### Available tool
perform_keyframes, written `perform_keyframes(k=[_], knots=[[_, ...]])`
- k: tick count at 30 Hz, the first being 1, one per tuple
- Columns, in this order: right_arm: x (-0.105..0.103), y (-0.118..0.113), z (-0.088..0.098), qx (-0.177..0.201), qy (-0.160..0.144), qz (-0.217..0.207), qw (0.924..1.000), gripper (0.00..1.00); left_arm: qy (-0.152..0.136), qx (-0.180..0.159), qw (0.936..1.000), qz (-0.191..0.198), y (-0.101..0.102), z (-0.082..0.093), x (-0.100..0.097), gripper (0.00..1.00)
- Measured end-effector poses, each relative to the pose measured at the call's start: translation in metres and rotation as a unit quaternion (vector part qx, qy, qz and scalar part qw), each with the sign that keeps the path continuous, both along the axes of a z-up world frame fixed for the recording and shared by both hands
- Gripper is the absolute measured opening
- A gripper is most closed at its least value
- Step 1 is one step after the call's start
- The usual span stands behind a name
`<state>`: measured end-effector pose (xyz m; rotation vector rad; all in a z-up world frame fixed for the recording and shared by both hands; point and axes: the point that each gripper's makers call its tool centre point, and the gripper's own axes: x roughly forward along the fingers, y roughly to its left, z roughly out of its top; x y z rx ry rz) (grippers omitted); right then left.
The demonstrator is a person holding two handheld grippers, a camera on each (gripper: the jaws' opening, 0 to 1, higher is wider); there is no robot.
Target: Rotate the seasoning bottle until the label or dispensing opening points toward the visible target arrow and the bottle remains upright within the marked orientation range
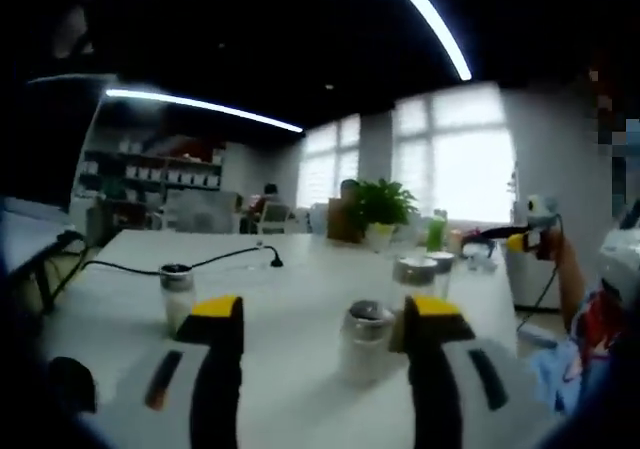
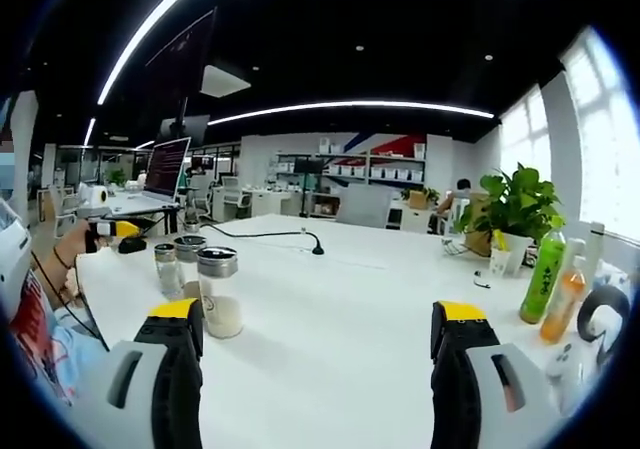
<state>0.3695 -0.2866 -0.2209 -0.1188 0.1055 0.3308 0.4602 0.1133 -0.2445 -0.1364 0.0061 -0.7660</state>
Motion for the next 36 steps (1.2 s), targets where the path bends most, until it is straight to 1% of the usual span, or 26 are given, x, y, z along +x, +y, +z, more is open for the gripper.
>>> perform_keyframes(k=[2, 3, 5, 6, 7, 9, 12, 16, 19, 21, 24, 26, 27, 29, 32, 34, 36], knots=[[-0.001, 0.002, -0.001, 0.001, 0.003, 0.004, 1.0000, 0.98, 0.005, 0.011, 0.9998, 0.017, 0.007, -0.006, 0.002, 0.65], [-0.001, 0.002, -0.001, 0.001, 0.002, 0.004, 1.0000, 0.98, 0.016, 0.021, 0.9991, 0.034, 0.013, -0.012, 0.004, 0.65], [-0.001, 0.002, 0.000, -0.001, 0.001, 0.001, 1.0000, 0.98, 0.021, 0.022, 0.9984, 0.048, 0.018, -0.016, 0.007, 0.65], [-0.001, 0.002, 0.000, -0.001, 0.001, 0.001, 1.0000, 0.98, 0.016, 0.027, 0.9977, 0.060, 0.021, -0.016, 0.009, 0.64], [-0.001, 0.002, 0.000, -0.001, 0.003, 0.000, 1.0000, 0.98, 0.010, 0.032, 0.9973, 0.066, 0.022, -0.016, 0.010, 0.60], [-0.004, 0.001, 0.001, -0.007, 0.002, -0.003, 1.0000, 0.98, 0.009, 0.032, 0.9973, 0.066, 0.021, -0.015, 0.010, 0.56], [-0.005, -0.002, 0.006, -0.004, -0.008, -0.007, 0.9999, 0.98, 0.011, 0.018, 0.9975, 0.067, 0.021, -0.012, 0.013, 0.57], [-0.003, -0.001, 0.002, -0.001, -0.002, -0.004, 1.0000, 0.98, 0.006, 0.015, 0.9966, 0.080, 0.023, -0.008, 0.021, 0.57], [0.000, 0.001, -0.001, 0.002, 0.002, 0.003, 1.0000, 0.98, 0.005, 0.025, 0.9947, 0.099, 0.030, -0.006, 0.033, 0.57], [0.002, 0.002, -0.002, 0.005, 0.005, 0.006, 1.0000, 0.98, -0.008, 0.036, 0.9921, 0.120, 0.038, 0.002, 0.044, 0.55], [0.004, 0.004, -0.005, 0.003, 0.011, 0.007, 0.9999, 0.98, -0.021, 0.044, 0.9909, 0.125, 0.039, 0.014, 0.056, 0.56], [0.004, 0.006, -0.004, 0.005, 0.010, 0.012, 0.9999, 0.98, -0.029, 0.053, 0.9900, 0.128, 0.041, 0.018, 0.067, 0.56], [0.004, 0.008, -0.004, 0.008, 0.010, 0.017, 0.9998, 0.98, -0.030, 0.057, 0.9895, 0.129, 0.042, 0.017, 0.073, 0.56], [0.004, 0.009, -0.003, 0.011, 0.010, 0.022, 0.9997, 0.98, -0.025, 0.062, 0.9891, 0.131, 0.046, 0.014, 0.086, 0.57], [0.004, 0.008, -0.004, 0.011, 0.010, 0.020, 0.9997, 0.98, -0.026, 0.075, 0.9892, 0.123, 0.047, 0.010, 0.099, 0.59], [0.004, 0.007, -0.004, 0.010, 0.011, 0.020, 0.9997, 0.98, -0.030, 0.094, 0.9869, 0.128, 0.050, 0.006, 0.109, 0.61], [0.004, 0.004, -0.005, 0.014, 0.013, 0.015, 0.9997, 0.98, -0.027, 0.099, 0.9859, 0.132, 0.052, 0.001, 0.118, 0.62]])
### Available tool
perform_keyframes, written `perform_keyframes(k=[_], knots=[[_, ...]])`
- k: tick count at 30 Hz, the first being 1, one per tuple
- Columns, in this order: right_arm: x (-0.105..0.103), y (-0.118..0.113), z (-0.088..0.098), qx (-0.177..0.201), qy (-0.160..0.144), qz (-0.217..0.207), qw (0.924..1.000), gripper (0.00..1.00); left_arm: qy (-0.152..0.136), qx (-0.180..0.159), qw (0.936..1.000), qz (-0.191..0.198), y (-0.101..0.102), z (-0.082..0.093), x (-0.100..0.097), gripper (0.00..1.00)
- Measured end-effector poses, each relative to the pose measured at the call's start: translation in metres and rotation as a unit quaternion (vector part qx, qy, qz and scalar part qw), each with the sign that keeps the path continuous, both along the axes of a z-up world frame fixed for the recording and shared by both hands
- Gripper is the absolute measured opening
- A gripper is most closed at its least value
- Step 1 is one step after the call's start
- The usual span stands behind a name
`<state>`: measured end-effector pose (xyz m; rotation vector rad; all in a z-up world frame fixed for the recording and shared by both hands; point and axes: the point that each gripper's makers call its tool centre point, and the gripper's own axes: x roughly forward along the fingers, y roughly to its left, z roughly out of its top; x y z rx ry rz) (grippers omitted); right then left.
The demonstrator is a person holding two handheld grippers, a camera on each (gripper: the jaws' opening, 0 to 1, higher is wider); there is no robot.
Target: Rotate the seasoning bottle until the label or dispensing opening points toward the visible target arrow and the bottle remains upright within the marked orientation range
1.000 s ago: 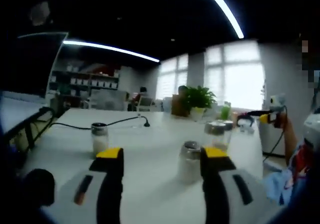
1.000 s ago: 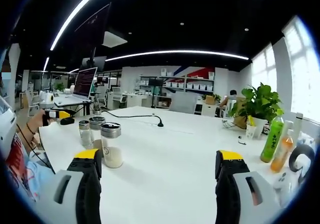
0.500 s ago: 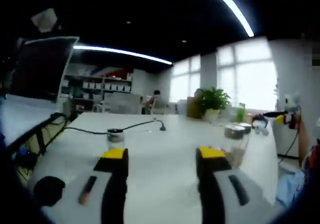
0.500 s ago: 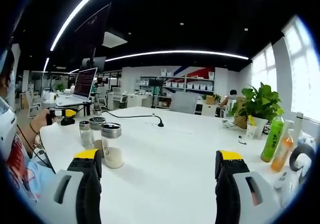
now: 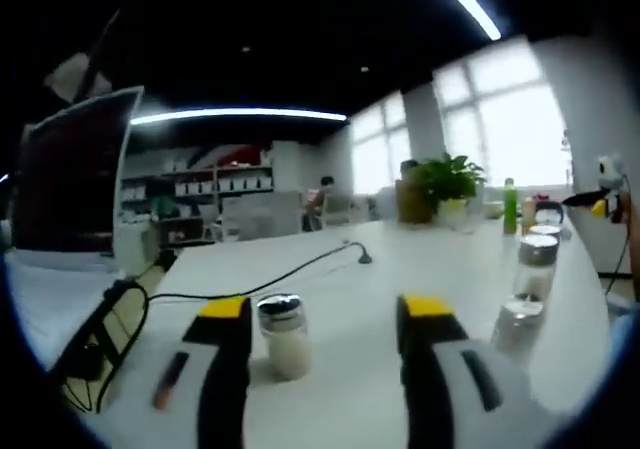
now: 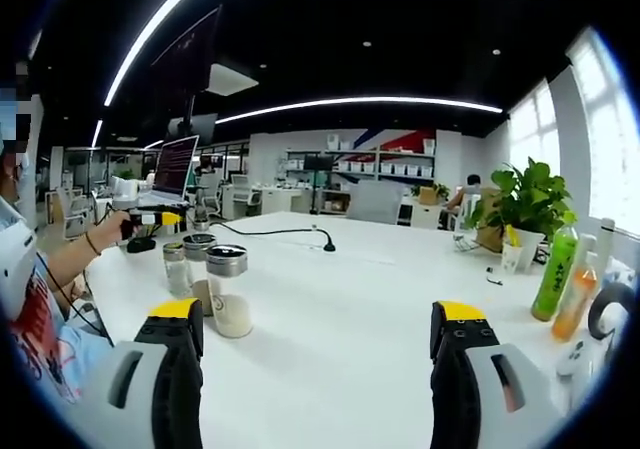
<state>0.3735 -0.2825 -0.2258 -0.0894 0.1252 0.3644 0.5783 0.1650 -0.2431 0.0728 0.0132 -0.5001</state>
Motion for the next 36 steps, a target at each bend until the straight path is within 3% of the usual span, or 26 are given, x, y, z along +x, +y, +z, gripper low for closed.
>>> perform_keyframes(k=[2, 5, 13, 16, 22, 28, 36], knots=[[-0.001, -0.001, 0.000, 0.000, 0.001, -0.004, 1.0000, 0.98, 0.004, 0.000, 1.0000, 0.004, 0.001, -0.004, 0.009, 0.64], [-0.004, -0.001, 0.003, -0.007, -0.005, -0.003, 1.0000, 0.98, 0.034, -0.003, 0.9994, -0.002, -0.002, -0.016, 0.020, 0.64], [-0.004, -0.008, 0.002, 0.004, 0.000, -0.006, 1.0000, 0.98, 0.041, -0.010, 0.9991, -0.002, -0.005, -0.025, 0.048, 0.64], [-0.005, -0.010, 0.002, 0.004, 0.000, -0.009, 1.0000, 0.98, 0.030, 0.021, 0.9993, 0.004, -0.005, -0.023, 0.060, 0.63], [-0.006, -0.009, 0.003, 0.002, -0.003, -0.009, 1.0000, 0.98, 0.042, 0.001, 0.9991, -0.003, -0.013, -0.030, 0.070, 0.63], [-0.005, -0.011, 0.001, 0.005, -0.001, -0.009, 1.0000, 0.98, 0.050, 0.026, 0.9984, 0.005, -0.014, -0.047, 0.081, 0.61], [-0.006, -0.012, 0.002, 0.004, -0.003, -0.013, 0.9999, 0.98, 0.051, 0.010, 0.9985, 0.018, -0.009, -0.052, 0.100, 0.57]])
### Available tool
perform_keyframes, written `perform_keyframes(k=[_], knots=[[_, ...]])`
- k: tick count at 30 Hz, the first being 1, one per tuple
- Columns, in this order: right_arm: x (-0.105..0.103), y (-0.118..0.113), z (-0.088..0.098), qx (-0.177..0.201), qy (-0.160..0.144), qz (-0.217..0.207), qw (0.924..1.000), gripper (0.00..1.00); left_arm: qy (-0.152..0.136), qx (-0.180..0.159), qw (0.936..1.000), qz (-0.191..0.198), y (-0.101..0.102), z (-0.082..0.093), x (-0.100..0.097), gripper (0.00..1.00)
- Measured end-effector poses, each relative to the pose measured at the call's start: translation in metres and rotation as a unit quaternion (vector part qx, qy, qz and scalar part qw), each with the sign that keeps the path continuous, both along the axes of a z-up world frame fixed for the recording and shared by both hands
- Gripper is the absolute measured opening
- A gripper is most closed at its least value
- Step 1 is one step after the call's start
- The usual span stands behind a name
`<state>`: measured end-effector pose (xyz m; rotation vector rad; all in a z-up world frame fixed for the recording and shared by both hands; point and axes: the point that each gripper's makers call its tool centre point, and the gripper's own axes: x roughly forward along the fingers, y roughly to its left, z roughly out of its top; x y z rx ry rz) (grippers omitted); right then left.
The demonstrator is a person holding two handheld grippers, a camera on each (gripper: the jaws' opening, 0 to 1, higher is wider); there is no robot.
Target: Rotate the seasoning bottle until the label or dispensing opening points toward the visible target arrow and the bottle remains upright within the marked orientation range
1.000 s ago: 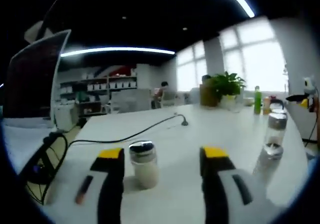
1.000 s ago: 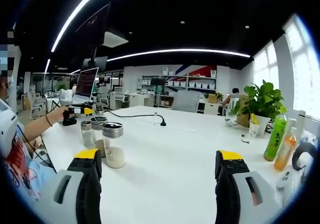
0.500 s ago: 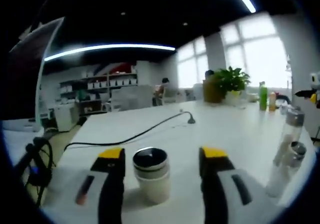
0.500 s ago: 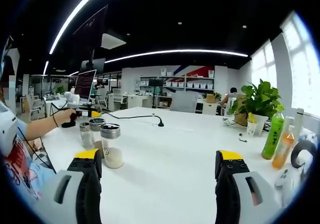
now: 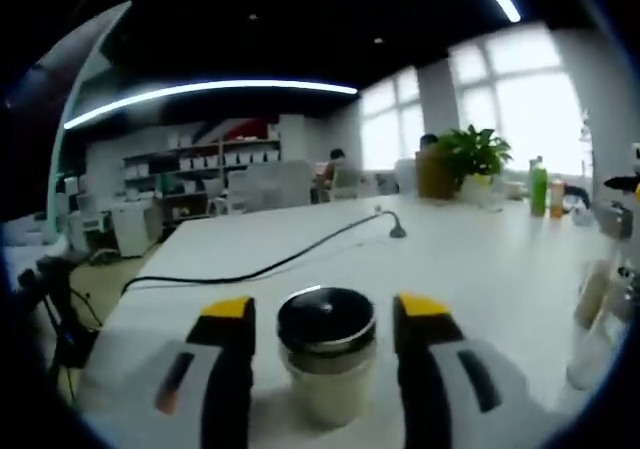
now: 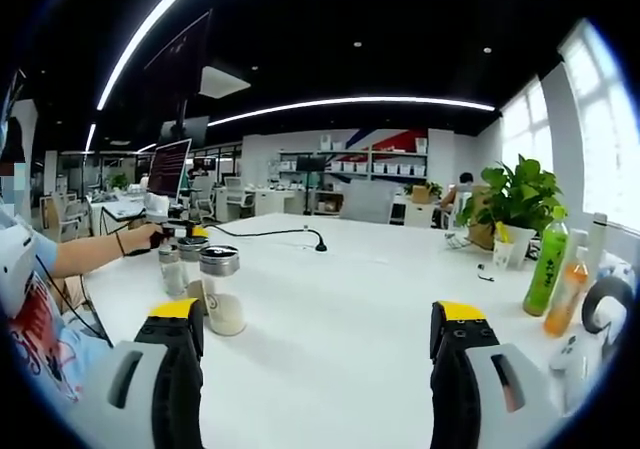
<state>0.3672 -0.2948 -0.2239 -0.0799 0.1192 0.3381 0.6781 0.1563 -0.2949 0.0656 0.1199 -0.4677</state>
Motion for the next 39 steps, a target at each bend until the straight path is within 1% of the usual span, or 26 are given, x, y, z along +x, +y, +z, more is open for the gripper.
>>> perform_keyframes(k=[2, 3, 6, 8, 10, 11, 15, 20, 22, 25, 27, 31, 32, 34, 39], knots=[[0.000, 0.001, 0.001, -0.003, -0.002, 0.003, 1.0000, 0.98, 0.001, -0.008, 1.0000, -0.002, -0.001, 0.001, 0.002, 0.54], [0.000, 0.002, 0.001, -0.003, -0.003, 0.005, 1.0000, 0.98, -0.001, -0.010, 0.9999, -0.002, -0.001, 0.002, 0.003, 0.52], [0.001, 0.004, 0.000, -0.004, -0.001, 0.010, 0.9999, 0.98, -0.010, -0.013, 0.9999, 0.001, 0.000, 0.005, 0.005, 0.51], [0.002, 0.005, -0.001, -0.003, 0.000, 0.010, 0.9999, 0.98, -0.016, -0.016, 0.9997, -0.007, -0.002, 0.008, 0.006, 0.46], [0.001, 0.006, -0.002, -0.004, 0.004, 0.012, 0.9999, 0.98, -0.013, -0.014, 0.9997, -0.014, -0.005, 0.008, 0.005, 0.39], [0.001, 0.006, -0.002, -0.005, 0.004, 0.012, 0.9999, 0.98, -0.013, -0.008, 0.9998, -0.011, -0.003, 0.008, 0.006, 0.39], [0.001, 0.005, 0.000, -0.005, 0.000, 0.009, 0.9999, 0.98, -0.017, -0.016, 0.9996, -0.015, -0.002, 0.009, 0.007, 0.39], [0.002, 0.003, -0.003, -0.002, 0.005, 0.006, 1.0000, 0.97, -0.019, -0.015, 0.9995, -0.019, -0.002, 0.009, 0.005, 0.38], [0.002, 0.003, -0.003, -0.003, 0.005, 0.006, 1.0000, 0.97, -0.022, -0.025, 0.9994, -0.007, 0.001, 0.011, 0.005, 0.38], [0.001, 0.003, -0.002, -0.005, 0.003, 0.005, 1.0000, 0.97, -0.023, -0.027, 0.9993, -0.013, -0.002, 0.012, 0.001, 0.38], [0.001, 0.003, -0.001, -0.006, 0.002, 0.006, 1.0000, 0.97, -0.034, -0.012, 0.9992, -0.015, -0.004, 0.017, -0.003, 0.38], [0.003, 0.004, -0.002, -0.004, 0.007, 0.007, 0.9999, 0.97, -0.044, -0.021, 0.9985, -0.027, -0.007, 0.032, -0.011, 0.38], [0.003, 0.005, -0.003, -0.005, 0.007, 0.007, 0.9999, 0.97, -0.044, -0.020, 0.9984, -0.029, -0.008, 0.034, -0.013, 0.38], [0.002, 0.007, -0.002, -0.008, 0.007, 0.007, 0.9999, 0.97, -0.053, -0.011, 0.9980, -0.032, -0.011, 0.040, -0.019, 0.38], [0.000, 0.009, 0.000, -0.015, 0.003, 0.010, 0.9998, 0.97, -0.050, -0.008, 0.9978, -0.043, -0.014, 0.046, -0.033, 0.38]])
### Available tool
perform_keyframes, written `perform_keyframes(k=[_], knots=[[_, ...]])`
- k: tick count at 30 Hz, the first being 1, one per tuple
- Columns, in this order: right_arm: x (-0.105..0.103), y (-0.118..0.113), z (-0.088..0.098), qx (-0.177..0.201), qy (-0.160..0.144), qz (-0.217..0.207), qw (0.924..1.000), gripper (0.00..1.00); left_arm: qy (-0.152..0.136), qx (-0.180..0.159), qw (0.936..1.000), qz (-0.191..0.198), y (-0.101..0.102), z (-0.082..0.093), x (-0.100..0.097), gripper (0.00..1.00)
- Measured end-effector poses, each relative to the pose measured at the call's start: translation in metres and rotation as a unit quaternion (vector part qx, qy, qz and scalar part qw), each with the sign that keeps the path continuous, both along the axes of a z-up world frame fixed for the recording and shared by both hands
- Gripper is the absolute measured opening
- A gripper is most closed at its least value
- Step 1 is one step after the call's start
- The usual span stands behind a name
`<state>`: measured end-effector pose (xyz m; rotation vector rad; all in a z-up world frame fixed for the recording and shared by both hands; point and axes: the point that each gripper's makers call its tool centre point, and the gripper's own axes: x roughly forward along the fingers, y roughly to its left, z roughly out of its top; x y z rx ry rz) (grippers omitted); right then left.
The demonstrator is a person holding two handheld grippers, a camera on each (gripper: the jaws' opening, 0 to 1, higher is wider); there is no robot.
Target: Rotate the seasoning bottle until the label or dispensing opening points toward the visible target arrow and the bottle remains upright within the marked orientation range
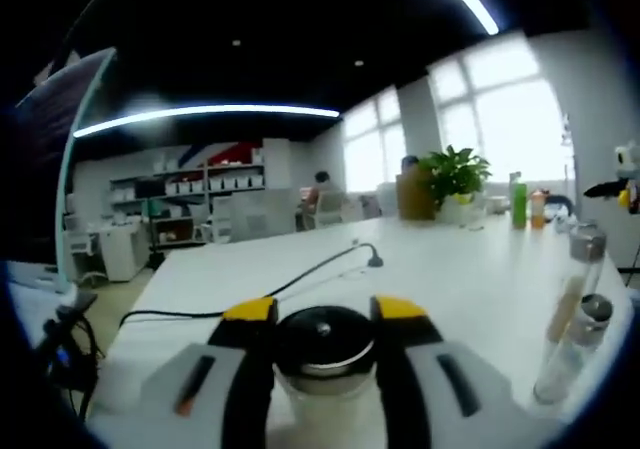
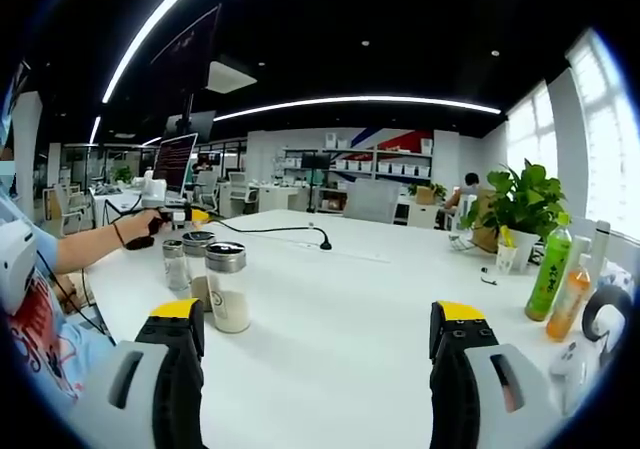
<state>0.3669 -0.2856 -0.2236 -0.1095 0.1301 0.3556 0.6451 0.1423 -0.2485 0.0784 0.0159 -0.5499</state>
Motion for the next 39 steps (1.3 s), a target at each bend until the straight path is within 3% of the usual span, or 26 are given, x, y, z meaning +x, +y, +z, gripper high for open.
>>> perform_keyframes(k=[8, 15, 20, 25, 33, 39], knots=[[-0.003, 0.000, 0.002, -0.013, -0.003, -0.007, 0.9999, 0.97, 0.009, -0.022, 0.9988, -0.042, -0.010, 0.006, -0.033, 0.38], [-0.003, 0.000, 0.001, -0.017, 0.000, -0.008, 0.9998, 0.97, -0.011, 0.005, 0.9970, -0.076, -0.020, 0.013, -0.061, 0.38], [-0.003, 0.001, 0.000, -0.014, 0.001, -0.007, 0.9999, 0.97, -0.014, -0.010, 0.9940, -0.108, -0.028, 0.015, -0.084, 0.38], [-0.002, 0.001, -0.001, -0.013, 0.003, -0.006, 0.9999, 0.97, -0.019, 0.016, 0.9919, -0.125, -0.035, 0.014, -0.107, 0.38], [-0.003, 0.000, -0.001, -0.010, 0.002, -0.007, 0.9999, 0.97, -0.014, -0.006, 0.9902, -0.139, -0.034, 0.007, -0.129, 0.38], [-0.002, 0.002, -0.002, -0.008, 0.005, -0.006, 0.9999, 0.97, -0.004, 0.000, 0.9897, -0.143, -0.032, -0.001, -0.144, 0.38]])
